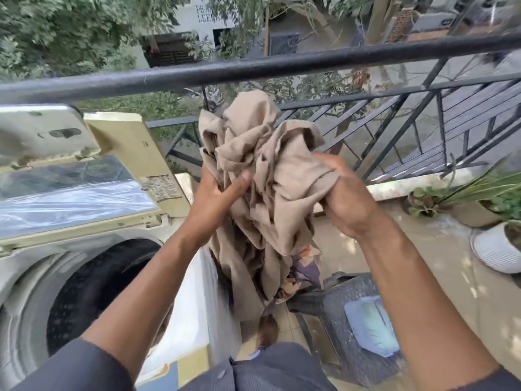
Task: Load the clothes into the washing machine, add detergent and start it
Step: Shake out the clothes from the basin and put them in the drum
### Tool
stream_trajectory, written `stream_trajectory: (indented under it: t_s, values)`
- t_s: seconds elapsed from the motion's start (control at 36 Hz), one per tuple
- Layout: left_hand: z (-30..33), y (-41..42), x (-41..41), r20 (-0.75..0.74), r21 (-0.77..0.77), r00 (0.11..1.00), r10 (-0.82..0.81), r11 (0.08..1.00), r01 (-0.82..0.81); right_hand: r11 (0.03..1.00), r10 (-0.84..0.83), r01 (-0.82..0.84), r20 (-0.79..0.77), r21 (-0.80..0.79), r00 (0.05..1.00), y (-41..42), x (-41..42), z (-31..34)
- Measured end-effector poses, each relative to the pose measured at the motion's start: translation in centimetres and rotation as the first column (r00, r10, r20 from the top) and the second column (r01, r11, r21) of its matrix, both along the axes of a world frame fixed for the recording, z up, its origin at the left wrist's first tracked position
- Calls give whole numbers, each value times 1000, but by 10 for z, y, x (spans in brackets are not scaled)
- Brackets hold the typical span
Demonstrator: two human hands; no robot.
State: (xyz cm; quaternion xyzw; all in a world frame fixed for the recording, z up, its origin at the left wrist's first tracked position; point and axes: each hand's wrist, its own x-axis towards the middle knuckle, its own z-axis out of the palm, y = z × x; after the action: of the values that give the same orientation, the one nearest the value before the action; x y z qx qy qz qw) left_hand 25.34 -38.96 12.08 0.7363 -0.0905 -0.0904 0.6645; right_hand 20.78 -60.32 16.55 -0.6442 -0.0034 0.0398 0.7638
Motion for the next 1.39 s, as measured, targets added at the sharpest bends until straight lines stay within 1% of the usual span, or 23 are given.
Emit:
stream_trajectory:
  t_s: [0.06,0.17,0.22,0.28,0.33,0.42,0.47,0.53,0.56,0.61,0.64,0.67,0.72,0.78,0.81,0.86,0.92,1.0,1.08,1.14,1.22,1.28,1.39]
  values:
    - [7,2,-2,-34,1,994,-104,995,105,999,17,-17,-4,-38,1000,15,0,1]
    - [15,-3,-9,-24,55,980,-199,978,200,940,90,-74,34,-333,995,27,1,8]
    - [12,-9,-11,26,88,988,-155,984,152,881,141,-110,34,-459,989,31,1,13]
    - [6,-11,-8,76,117,995,-57,992,47,843,185,-136,44,-520,982,32,0,16]
    - [1,-9,-5,96,136,995,25,990,-38,838,206,-160,32,-521,978,26,0,16]
    - [-2,-5,-3,128,172,985,115,976,-137,884,229,-194,32,-426,973,13,-1,12]
    - [-2,-6,-2,137,159,981,137,975,-158,945,151,-131,45,-299,988,8,-2,4]
    - [0,-7,0,144,135,977,159,975,-179,984,-22,26,24,-177,999,3,-2,-11]
    - [1,-7,2,152,128,973,175,972,-195,977,-133,132,9,-170,991,-1,-2,-21]
    - [4,-6,4,159,114,965,209,967,-229,901,-337,316,-19,-296,941,-11,-2,-53]
    - [6,-5,5,161,108,961,227,963,-246,844,-401,354,-34,-404,916,-16,-2,-73]
    - [9,-5,6,167,101,955,245,959,-264,789,-422,334,-60,-515,905,-22,-2,-95]
    - [17,-5,7,178,82,947,269,955,-286,740,-323,95,-229,-666,918,-29,-6,-135]
    - [27,-6,8,196,62,942,273,955,-289,727,-187,-191,-458,-660,869,-29,-14,-162]
    - [33,-7,8,211,48,939,271,957,-287,731,-149,-266,-527,-629,837,-27,-16,-174]
    - [43,-8,8,234,10,933,272,959,-282,767,-142,-277,-574,-579,806,-24,-18,-196]
    - [50,-6,10,247,-17,928,279,959,-283,785,-184,-232,-573,-574,798,-22,-14,-227]
    - [56,-2,15,262,-39,918,297,954,-298,747,-228,-205,-534,-632,814,-16,-10,-252]
    - [58,1,19,266,-44,911,314,948,-314,723,-299,-112,-455,-681,839,-4,-15,-211]
    - [58,3,21,270,-44,910,314,948,-314,706,-369,-22,-394,-708,842,-9,-13,-208]
    - [53,6,22,261,-20,915,306,950,-312,750,-457,112,-389,-651,800,-28,-9,-205]
    - [47,8,22,246,20,922,299,949,-313,769,-474,192,-342,-609,811,-42,-4,-196]
    - [32,7,23,160,65,933,323,940,-336,739,-493,283,-204,-611,846,-43,0,-114]
